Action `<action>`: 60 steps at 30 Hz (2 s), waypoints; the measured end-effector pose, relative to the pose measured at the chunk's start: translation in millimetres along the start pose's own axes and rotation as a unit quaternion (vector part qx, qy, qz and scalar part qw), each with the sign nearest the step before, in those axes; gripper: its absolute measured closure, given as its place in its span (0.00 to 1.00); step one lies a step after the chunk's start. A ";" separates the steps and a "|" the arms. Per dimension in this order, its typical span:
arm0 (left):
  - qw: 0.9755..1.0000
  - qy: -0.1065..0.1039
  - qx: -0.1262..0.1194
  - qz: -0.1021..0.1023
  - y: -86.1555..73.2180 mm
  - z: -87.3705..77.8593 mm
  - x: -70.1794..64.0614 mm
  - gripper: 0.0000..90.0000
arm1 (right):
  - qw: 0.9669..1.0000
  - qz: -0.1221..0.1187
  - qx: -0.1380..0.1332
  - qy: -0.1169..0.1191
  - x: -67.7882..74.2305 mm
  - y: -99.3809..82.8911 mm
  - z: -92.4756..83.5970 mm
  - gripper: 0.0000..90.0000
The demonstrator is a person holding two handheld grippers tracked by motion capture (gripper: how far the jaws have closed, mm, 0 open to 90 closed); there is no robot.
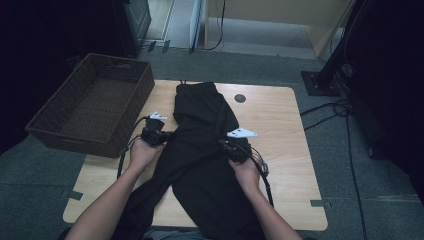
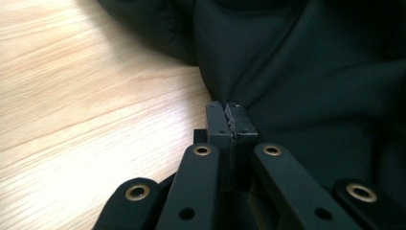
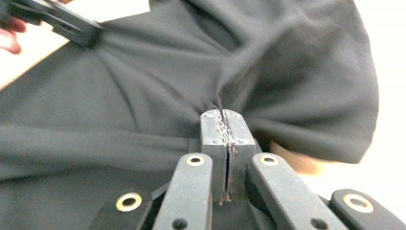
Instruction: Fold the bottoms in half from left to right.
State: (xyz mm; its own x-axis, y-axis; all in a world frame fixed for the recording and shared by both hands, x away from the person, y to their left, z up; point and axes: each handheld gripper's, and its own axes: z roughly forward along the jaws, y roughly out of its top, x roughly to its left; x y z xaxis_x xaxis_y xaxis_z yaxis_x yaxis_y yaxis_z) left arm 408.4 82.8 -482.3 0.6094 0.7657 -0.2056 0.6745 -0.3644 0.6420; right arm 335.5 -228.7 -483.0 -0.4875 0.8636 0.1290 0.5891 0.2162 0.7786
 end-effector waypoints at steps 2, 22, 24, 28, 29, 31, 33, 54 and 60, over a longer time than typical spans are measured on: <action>1.000 0.001 0.002 0.003 -4.3 -3.0 -0.8 1.00 | 0.999 0.008 0.020 -0.031 -12.6 -8.9 -4.3 1.00; 0.999 -0.052 0.009 0.006 -40.0 -1.0 -36.6 0.79 | 0.999 -0.027 0.019 0.017 34.1 -14.8 33.4 0.72; 0.999 -0.036 0.005 0.008 -39.6 3.9 -36.3 0.77 | 0.999 -0.027 0.027 0.012 33.8 -15.9 40.8 0.72; 0.999 -0.029 -0.012 0.009 -34.4 12.1 -33.3 0.78 | 1.000 -0.027 0.016 0.004 30.3 -15.2 45.5 0.72; 0.999 -0.028 -0.013 0.011 -32.1 14.2 -32.1 0.78 | 1.000 -0.028 0.011 0.002 28.6 -14.9 47.2 0.73; 1.000 -0.022 -0.017 0.012 -26.4 19.2 -29.8 0.79 | 1.000 -0.022 0.007 -0.004 24.2 -12.5 50.7 0.75; 1.000 -0.015 -0.016 0.012 -18.7 24.6 -26.9 0.80 | 1.000 -0.012 0.006 -0.008 18.8 -8.1 55.1 0.76; 1.000 0.002 -0.019 -0.022 44.9 56.2 13.0 0.75 | 0.999 0.013 0.011 -0.035 -22.4 53.3 120.1 0.78; 0.999 -0.016 -0.043 0.004 25.3 11.5 -0.5 0.75 | 1.000 -0.006 -0.013 -0.021 -11.0 45.6 76.3 0.77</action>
State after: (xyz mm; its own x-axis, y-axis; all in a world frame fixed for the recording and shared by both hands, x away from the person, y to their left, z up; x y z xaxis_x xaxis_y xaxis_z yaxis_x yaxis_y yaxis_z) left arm 430.0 67.1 -474.4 0.6284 0.7456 -0.2219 0.6321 -0.3232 0.7043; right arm 416.9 -193.6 -495.8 -0.4672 0.8791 0.0943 0.5653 0.2150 0.7963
